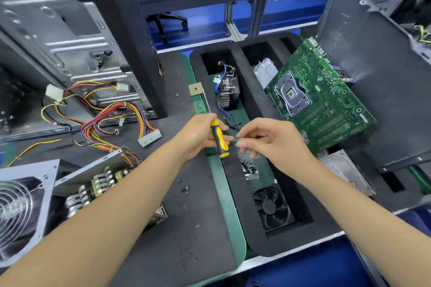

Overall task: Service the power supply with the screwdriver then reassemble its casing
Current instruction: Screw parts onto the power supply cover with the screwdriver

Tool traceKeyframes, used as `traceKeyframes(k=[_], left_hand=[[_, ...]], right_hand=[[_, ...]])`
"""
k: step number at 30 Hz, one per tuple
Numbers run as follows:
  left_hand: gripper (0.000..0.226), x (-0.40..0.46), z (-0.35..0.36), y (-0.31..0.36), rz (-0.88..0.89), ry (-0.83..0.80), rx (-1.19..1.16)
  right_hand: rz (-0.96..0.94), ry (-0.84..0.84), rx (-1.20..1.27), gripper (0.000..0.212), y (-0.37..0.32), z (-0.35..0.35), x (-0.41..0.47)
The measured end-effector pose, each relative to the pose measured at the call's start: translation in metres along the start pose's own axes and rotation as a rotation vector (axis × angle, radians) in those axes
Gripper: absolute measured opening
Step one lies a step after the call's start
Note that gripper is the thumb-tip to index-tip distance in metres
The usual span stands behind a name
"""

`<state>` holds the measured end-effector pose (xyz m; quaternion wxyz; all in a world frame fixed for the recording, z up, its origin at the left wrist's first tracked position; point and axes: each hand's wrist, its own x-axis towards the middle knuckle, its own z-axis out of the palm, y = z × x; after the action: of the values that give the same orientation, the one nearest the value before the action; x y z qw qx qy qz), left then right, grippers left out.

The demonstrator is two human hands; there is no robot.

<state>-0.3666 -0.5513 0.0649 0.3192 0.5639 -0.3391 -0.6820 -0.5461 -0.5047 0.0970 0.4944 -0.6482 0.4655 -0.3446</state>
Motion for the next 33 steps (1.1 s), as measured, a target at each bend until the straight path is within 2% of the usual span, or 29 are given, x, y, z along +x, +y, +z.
traceKeyframes(k=[5, 9, 14, 18, 26, 30, 33], left_hand=[[0.040, -0.049, -0.022, 0.011, 0.144, -0.015, -0.036], [0.033, -0.094, -0.038, 0.012, 0.276, -0.043, -0.004], [0.025, -0.125, -0.038, 0.006, 0.336, -0.075, -0.078], [0.021, -0.136, -0.044, 0.004, 0.405, -0.127, -0.076], [0.020, -0.135, -0.064, 0.002, 0.514, -0.138, 0.131], [0.014, -0.133, -0.068, -0.003, 0.465, -0.224, -0.166], [0.011, -0.133, -0.067, -0.006, 0.426, -0.263, -0.493]], right_hand=[[-0.149, 0.002, 0.068, 0.023, -0.025, 0.017, -0.001], [-0.226, -0.003, 0.059, 0.028, -0.043, 0.031, -0.001], [-0.348, 0.013, -0.113, 0.026, -0.065, 0.045, -0.002], [-0.397, -0.066, -0.278, 0.031, -0.080, 0.054, 0.000], [-0.395, -0.195, -0.433, 0.043, -0.097, 0.061, 0.007], [-0.388, -0.191, -0.386, 0.044, -0.099, 0.069, 0.017], [-0.265, -0.129, -0.179, 0.040, -0.096, 0.076, 0.022]])
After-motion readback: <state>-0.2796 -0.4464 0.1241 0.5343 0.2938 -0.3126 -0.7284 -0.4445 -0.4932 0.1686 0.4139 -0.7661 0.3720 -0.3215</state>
